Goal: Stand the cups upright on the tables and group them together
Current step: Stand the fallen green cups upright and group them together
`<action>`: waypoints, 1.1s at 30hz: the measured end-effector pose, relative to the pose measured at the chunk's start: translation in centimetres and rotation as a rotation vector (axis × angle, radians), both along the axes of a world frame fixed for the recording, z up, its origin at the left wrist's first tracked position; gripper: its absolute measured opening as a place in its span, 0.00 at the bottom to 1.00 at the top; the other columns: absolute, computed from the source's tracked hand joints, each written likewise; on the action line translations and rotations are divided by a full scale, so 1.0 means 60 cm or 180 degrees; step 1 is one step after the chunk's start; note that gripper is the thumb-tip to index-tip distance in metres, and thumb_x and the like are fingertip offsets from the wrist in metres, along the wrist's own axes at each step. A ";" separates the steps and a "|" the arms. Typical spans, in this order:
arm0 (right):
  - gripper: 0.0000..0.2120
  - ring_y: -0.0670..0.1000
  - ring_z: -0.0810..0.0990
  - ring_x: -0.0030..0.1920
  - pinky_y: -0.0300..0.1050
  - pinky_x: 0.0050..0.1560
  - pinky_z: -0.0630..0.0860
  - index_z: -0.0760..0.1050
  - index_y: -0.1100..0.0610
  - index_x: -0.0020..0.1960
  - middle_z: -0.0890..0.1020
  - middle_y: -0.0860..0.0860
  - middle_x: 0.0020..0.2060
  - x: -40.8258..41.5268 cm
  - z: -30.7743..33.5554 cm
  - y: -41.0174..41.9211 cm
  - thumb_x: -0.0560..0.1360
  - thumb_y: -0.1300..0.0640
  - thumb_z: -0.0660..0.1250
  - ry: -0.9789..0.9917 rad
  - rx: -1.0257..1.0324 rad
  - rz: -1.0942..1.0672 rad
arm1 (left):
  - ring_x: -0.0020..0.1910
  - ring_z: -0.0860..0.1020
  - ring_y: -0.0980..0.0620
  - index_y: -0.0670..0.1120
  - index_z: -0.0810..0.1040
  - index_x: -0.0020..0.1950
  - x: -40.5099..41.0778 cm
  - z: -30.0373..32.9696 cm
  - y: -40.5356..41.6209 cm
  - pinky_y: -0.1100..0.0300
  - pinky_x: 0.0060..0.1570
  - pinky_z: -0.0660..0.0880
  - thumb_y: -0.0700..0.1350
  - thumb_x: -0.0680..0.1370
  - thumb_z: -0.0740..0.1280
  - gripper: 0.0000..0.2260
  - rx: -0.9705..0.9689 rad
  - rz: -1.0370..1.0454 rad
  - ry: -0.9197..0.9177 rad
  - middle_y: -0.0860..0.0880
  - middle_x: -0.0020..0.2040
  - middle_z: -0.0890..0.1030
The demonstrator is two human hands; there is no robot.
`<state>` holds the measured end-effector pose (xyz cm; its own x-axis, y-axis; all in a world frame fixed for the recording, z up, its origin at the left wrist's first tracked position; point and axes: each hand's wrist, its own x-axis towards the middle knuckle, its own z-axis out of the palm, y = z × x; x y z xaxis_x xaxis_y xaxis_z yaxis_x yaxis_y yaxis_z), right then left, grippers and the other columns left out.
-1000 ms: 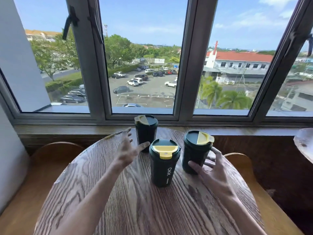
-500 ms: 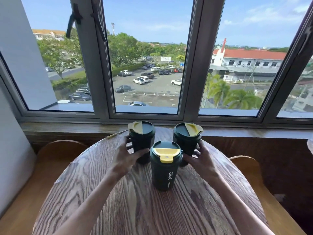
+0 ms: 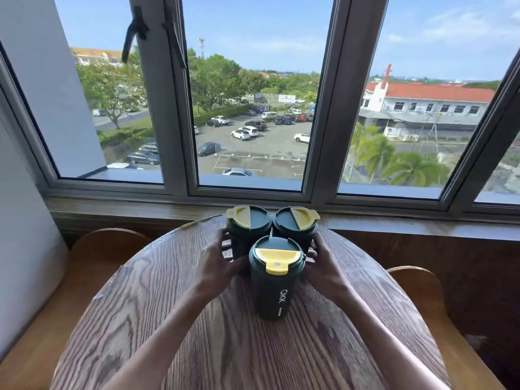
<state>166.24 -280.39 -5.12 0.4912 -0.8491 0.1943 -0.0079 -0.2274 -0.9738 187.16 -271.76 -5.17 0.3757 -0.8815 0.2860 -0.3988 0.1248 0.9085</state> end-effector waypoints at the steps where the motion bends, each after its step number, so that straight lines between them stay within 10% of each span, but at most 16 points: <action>1: 0.31 0.48 0.82 0.45 0.37 0.38 0.77 0.69 0.48 0.57 0.82 0.49 0.48 -0.001 0.001 0.001 0.55 0.57 0.72 0.0042 -0.0022 0.0003 | 0.54 0.80 0.55 0.43 0.72 0.64 0.001 -0.001 -0.001 0.70 0.45 0.79 0.38 0.69 0.77 0.25 0.0008 -0.0015 -0.0002 0.59 0.53 0.79; 5: 0.35 0.45 0.84 0.47 0.36 0.42 0.79 0.63 0.48 0.64 0.81 0.48 0.51 -0.010 -0.004 0.007 0.64 0.70 0.73 0.0170 -0.0003 0.0205 | 0.64 0.76 0.47 0.51 0.67 0.67 0.007 -0.004 0.013 0.45 0.56 0.79 0.43 0.69 0.77 0.31 0.0154 -0.0082 -0.0061 0.53 0.63 0.77; 11: 0.33 0.47 0.80 0.54 0.44 0.50 0.80 0.61 0.50 0.73 0.74 0.50 0.61 -0.066 0.004 0.058 0.73 0.58 0.73 0.0887 -0.0193 -0.0361 | 0.60 0.78 0.51 0.50 0.67 0.70 -0.011 -0.035 0.097 0.64 0.46 0.79 0.42 0.73 0.74 0.28 0.0261 -0.0113 -0.0370 0.49 0.65 0.75; 17: 0.25 0.52 0.82 0.56 0.50 0.58 0.80 0.72 0.47 0.63 0.82 0.53 0.56 -0.077 0.008 0.122 0.70 0.58 0.77 0.0720 0.0266 0.0629 | 0.58 0.79 0.61 0.56 0.70 0.69 -0.066 -0.032 0.126 0.60 0.55 0.80 0.54 0.68 0.77 0.32 0.0263 -0.0694 -0.0130 0.58 0.61 0.79; 33: 0.19 0.48 0.84 0.44 0.46 0.48 0.83 0.76 0.48 0.57 0.85 0.49 0.47 -0.023 -0.013 0.130 0.69 0.56 0.77 0.0579 -0.0110 -0.0325 | 0.54 0.81 0.61 0.59 0.75 0.59 -0.070 -0.037 0.101 0.61 0.50 0.82 0.44 0.68 0.78 0.23 0.0221 -0.0294 0.0185 0.54 0.54 0.83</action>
<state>164.85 -272.58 -5.88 0.4326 -0.8906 0.1403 -0.2074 -0.2497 -0.9458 182.98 -265.69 -7.37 0.3061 -0.9301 0.2031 -0.3349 0.0945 0.9375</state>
